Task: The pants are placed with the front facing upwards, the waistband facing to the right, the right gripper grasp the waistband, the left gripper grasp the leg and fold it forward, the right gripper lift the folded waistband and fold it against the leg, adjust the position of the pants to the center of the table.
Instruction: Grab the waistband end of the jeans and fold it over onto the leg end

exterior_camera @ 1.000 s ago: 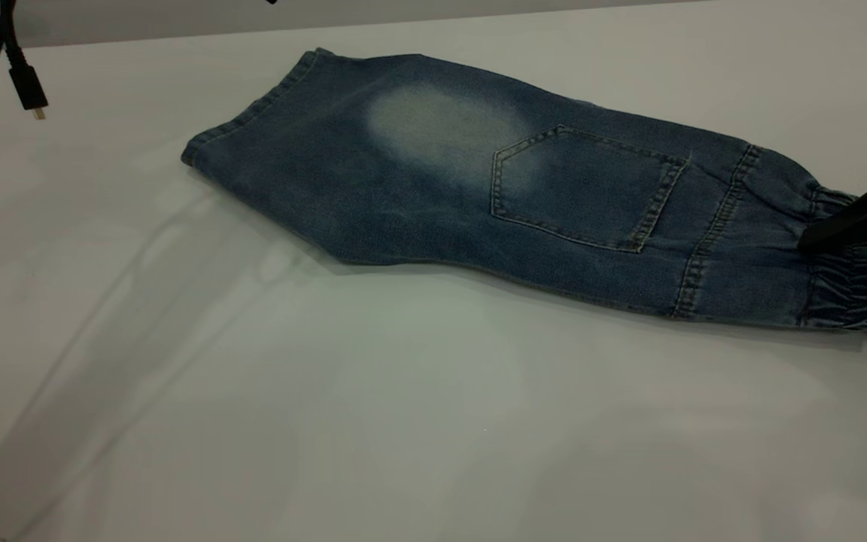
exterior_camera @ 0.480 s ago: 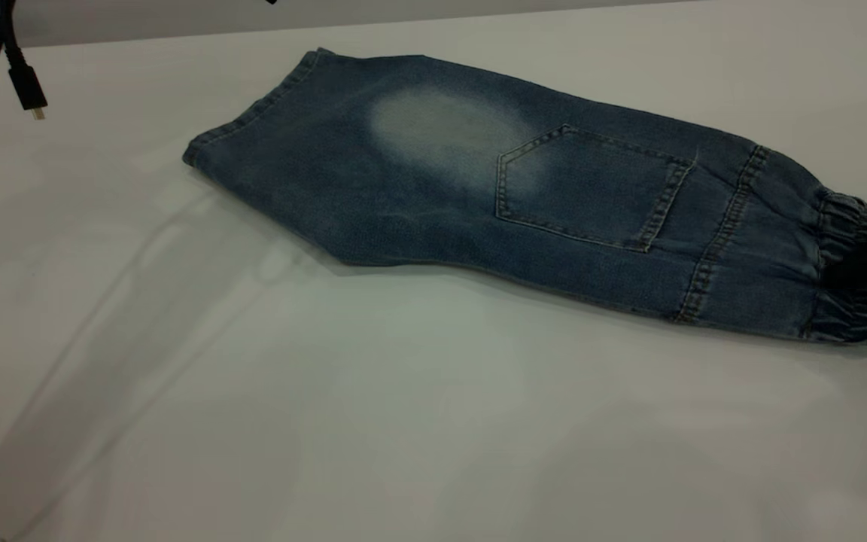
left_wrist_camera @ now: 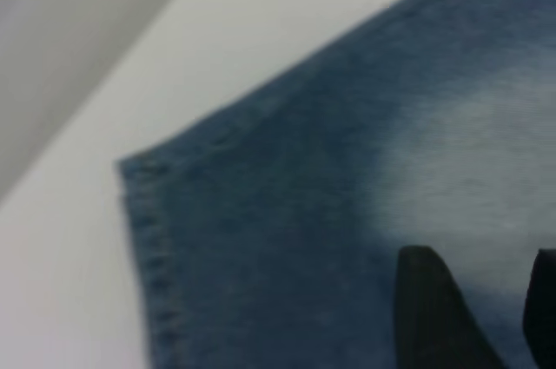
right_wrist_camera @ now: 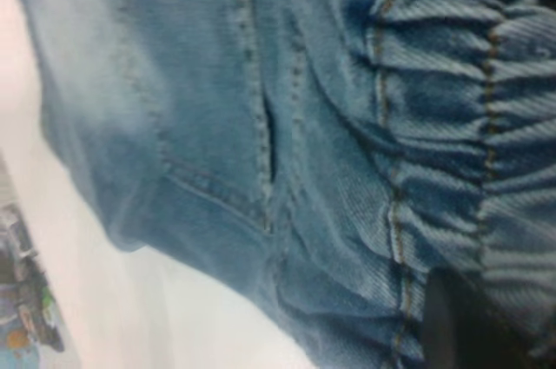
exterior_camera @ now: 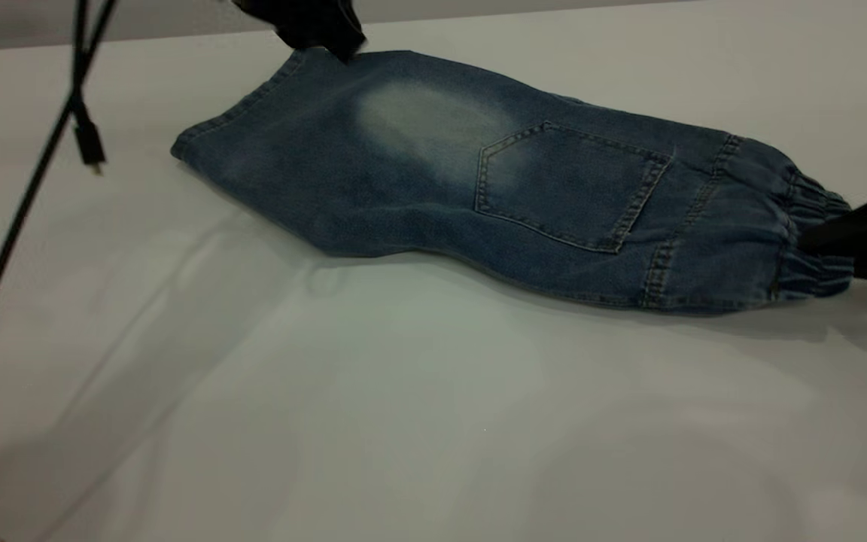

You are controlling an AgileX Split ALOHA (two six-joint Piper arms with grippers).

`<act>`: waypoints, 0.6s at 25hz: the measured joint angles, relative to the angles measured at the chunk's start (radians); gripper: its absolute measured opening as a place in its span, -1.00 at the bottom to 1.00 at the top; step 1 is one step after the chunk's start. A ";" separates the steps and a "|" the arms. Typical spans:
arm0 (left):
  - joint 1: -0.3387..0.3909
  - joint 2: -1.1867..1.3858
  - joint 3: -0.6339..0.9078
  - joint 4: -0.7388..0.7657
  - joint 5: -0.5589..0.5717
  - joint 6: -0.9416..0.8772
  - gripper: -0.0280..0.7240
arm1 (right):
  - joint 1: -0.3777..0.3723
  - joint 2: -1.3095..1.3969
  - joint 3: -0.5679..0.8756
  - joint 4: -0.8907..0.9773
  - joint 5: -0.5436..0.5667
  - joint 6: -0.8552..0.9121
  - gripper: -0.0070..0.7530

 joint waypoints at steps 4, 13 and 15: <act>0.001 0.049 0.000 -0.053 -0.008 -0.003 -0.18 | 0.000 -0.013 0.000 0.000 0.033 -0.015 -0.89; -0.006 0.163 0.000 -0.051 -0.042 -0.003 -0.18 | 0.000 -0.014 -0.007 -0.003 0.154 -0.039 -0.89; -0.006 0.183 0.000 -0.051 -0.050 -0.003 -0.18 | 0.000 -0.014 -0.009 0.001 0.180 -0.044 -0.89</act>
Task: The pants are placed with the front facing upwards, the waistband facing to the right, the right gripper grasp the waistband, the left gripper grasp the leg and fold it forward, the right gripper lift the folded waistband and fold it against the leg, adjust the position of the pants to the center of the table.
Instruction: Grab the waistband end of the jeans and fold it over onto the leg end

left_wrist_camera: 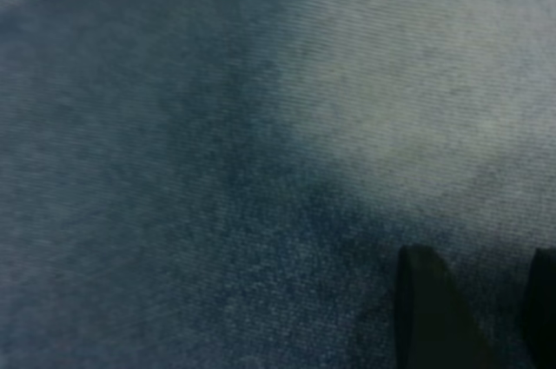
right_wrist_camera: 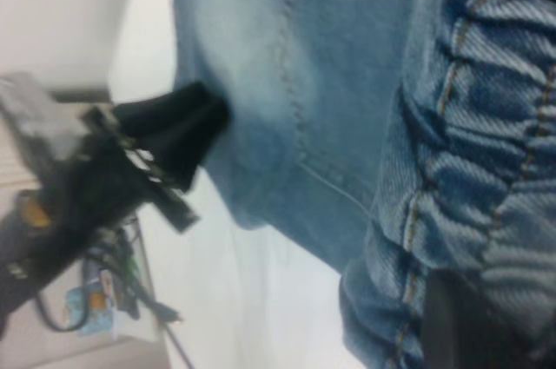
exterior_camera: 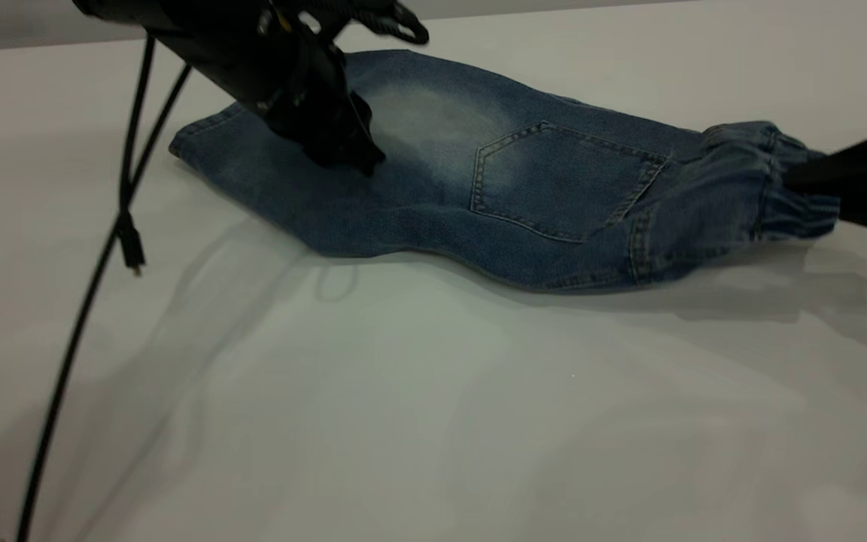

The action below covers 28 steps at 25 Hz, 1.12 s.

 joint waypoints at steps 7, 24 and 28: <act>0.000 0.040 -0.002 0.000 -0.028 0.000 -0.18 | 0.000 0.000 0.000 -0.002 0.037 -0.001 -0.89; -0.004 0.060 -0.002 0.000 -0.029 0.000 -0.18 | 0.002 0.000 -0.110 -0.011 -0.002 0.183 -0.89; -0.022 0.065 -0.002 0.003 -0.030 0.003 -0.20 | 0.029 0.000 -0.140 -0.012 0.076 0.183 -0.89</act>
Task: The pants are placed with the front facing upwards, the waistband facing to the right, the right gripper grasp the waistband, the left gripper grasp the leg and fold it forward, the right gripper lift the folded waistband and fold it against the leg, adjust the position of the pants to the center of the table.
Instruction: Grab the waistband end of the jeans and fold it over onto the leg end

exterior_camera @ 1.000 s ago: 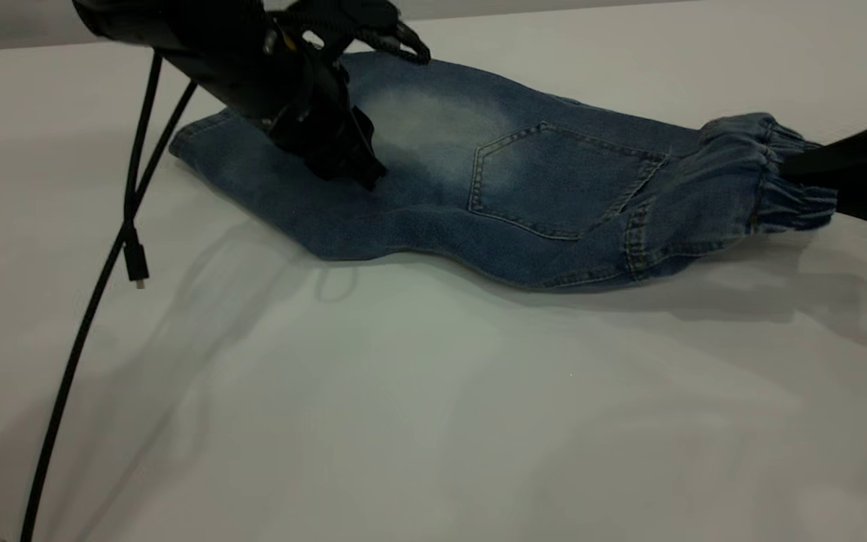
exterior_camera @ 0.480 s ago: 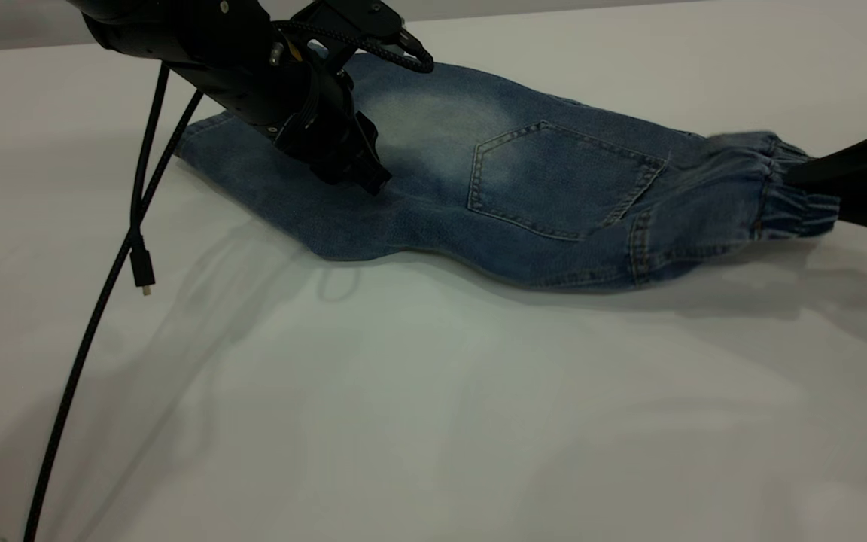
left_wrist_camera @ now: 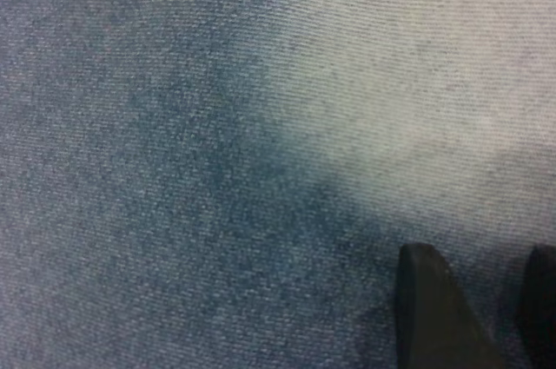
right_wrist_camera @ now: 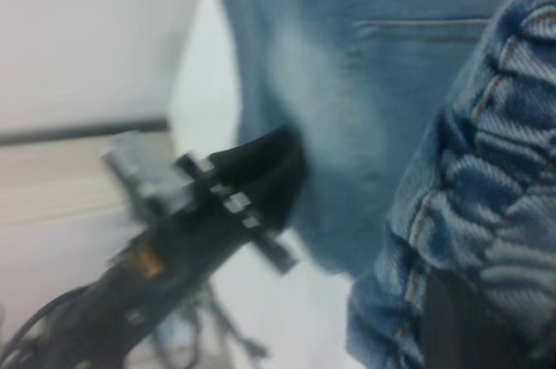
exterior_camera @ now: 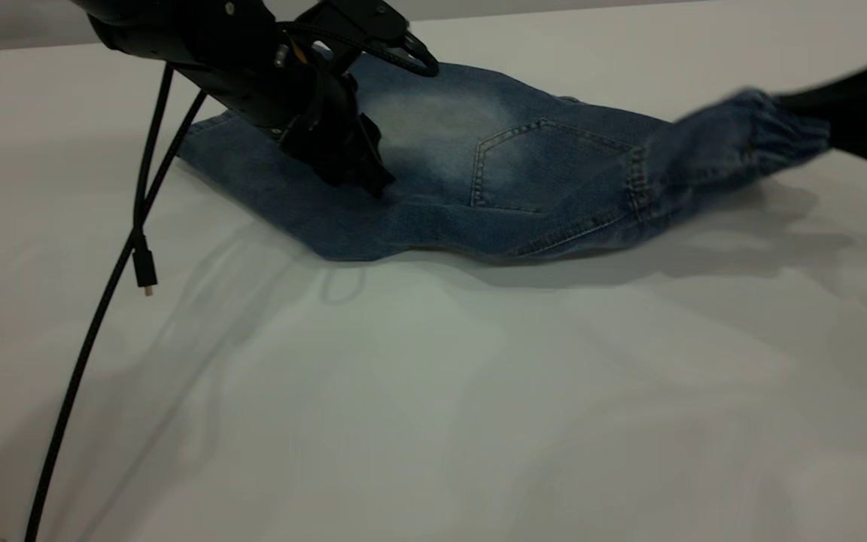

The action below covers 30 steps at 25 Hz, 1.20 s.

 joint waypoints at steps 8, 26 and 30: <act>-0.068 0.016 0.000 -0.001 -0.011 -0.004 -0.21 | 0.165 0.000 -0.085 0.008 0.026 0.008 -0.89; -0.161 0.022 0.001 -0.009 0.017 -0.034 -0.21 | 0.221 -0.325 -0.122 -0.016 0.029 0.110 -0.89; -0.191 0.023 0.001 -0.009 0.021 -0.052 -0.21 | 0.221 -0.374 -0.122 -0.016 0.029 0.123 -0.89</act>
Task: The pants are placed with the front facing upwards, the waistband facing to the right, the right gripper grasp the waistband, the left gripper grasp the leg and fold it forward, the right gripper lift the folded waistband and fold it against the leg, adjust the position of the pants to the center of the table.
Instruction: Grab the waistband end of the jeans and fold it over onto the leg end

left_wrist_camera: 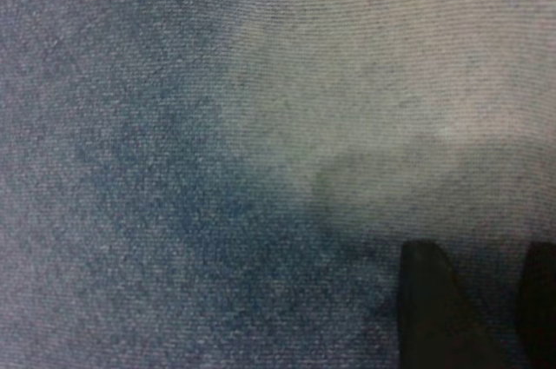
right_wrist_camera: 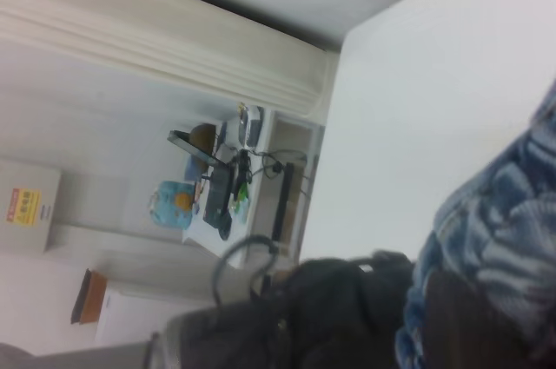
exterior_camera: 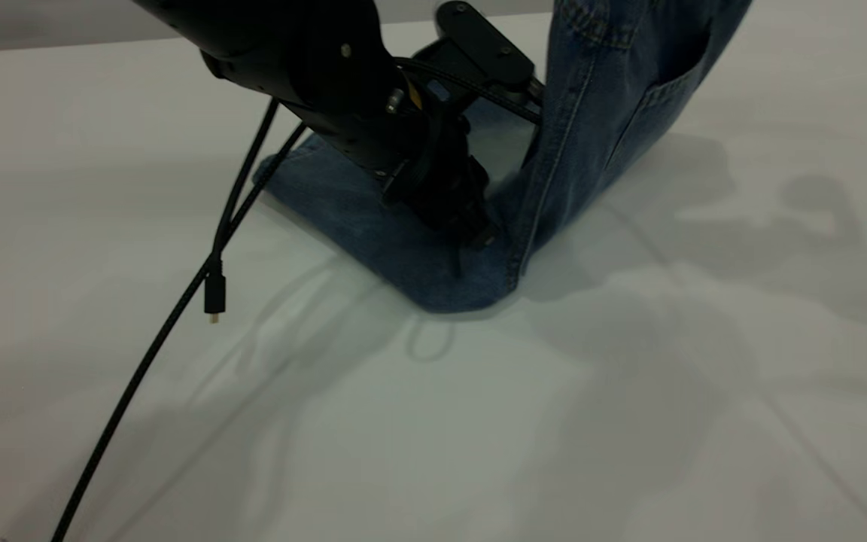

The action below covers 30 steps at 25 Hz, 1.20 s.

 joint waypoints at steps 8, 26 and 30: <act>-0.054 0.002 0.000 0.000 -0.003 -0.038 -0.21 | 0.000 0.000 0.000 -0.024 -0.001 0.002 -0.89; -0.036 -0.056 0.005 0.011 0.008 -0.095 -0.20 | 0.001 0.001 0.000 -0.037 -0.002 0.001 -0.89; -0.011 -0.083 0.005 0.012 0.007 -0.059 -0.20 | 0.001 0.001 0.000 -0.037 -0.002 0.001 -0.90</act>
